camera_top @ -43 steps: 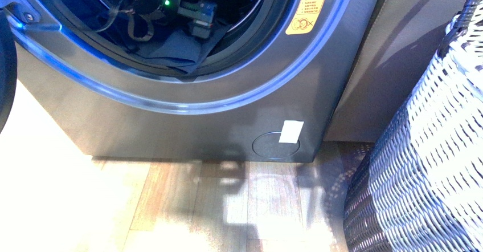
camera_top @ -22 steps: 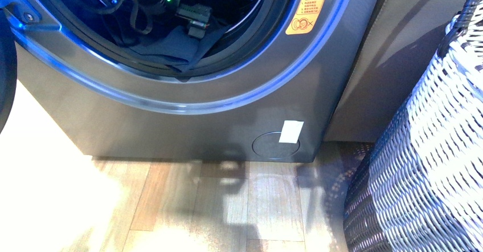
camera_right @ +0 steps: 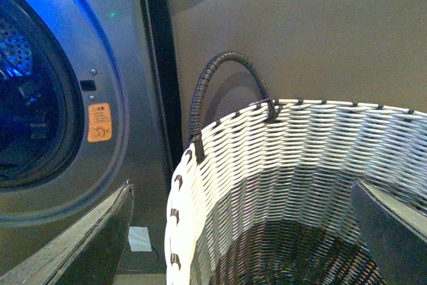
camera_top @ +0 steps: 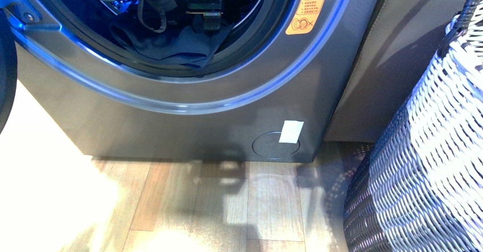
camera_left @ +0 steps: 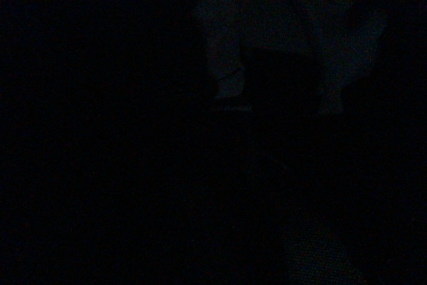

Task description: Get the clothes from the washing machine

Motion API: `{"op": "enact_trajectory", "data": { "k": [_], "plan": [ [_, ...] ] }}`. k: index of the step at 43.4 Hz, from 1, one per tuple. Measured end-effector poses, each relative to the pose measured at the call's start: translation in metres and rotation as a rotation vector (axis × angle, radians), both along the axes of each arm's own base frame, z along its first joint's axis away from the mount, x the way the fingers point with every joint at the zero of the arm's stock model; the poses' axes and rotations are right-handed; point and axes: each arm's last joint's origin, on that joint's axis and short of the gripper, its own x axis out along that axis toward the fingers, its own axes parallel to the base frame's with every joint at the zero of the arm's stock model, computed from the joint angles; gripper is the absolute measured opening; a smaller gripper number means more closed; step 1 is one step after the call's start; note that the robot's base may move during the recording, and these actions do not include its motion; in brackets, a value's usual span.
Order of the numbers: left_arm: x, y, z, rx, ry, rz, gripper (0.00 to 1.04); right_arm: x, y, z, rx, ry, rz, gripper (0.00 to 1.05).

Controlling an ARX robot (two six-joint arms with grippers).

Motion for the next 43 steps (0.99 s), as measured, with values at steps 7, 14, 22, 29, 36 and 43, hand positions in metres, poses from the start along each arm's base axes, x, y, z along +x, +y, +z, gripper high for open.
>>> {"op": "enact_trajectory", "data": {
  "k": [7,14,22,29,36,43],
  "plan": [
    [-0.004,0.001,-0.002,0.038,-0.01,0.004,0.93,0.0,0.0,0.0,0.0,0.0,0.0,0.97],
    [-0.008,0.005,-0.005,0.073,-0.027,0.006,0.61,0.0,0.0,0.0,0.0,0.0,0.0,0.97],
    [-0.018,0.009,-0.005,0.082,-0.062,-0.005,0.26,0.0,0.0,0.0,0.0,0.0,0.0,0.97],
    [-0.034,0.011,-0.003,0.062,-0.112,-0.023,0.1,0.0,0.0,0.0,0.0,0.0,0.0,0.97],
    [-0.058,0.009,-0.001,0.05,-0.147,-0.056,0.08,0.0,0.0,0.0,0.0,0.0,0.0,0.97],
    [-0.098,0.009,0.004,0.025,-0.181,-0.114,0.08,0.0,0.0,0.0,0.0,0.0,0.0,0.97]
  ]
}}
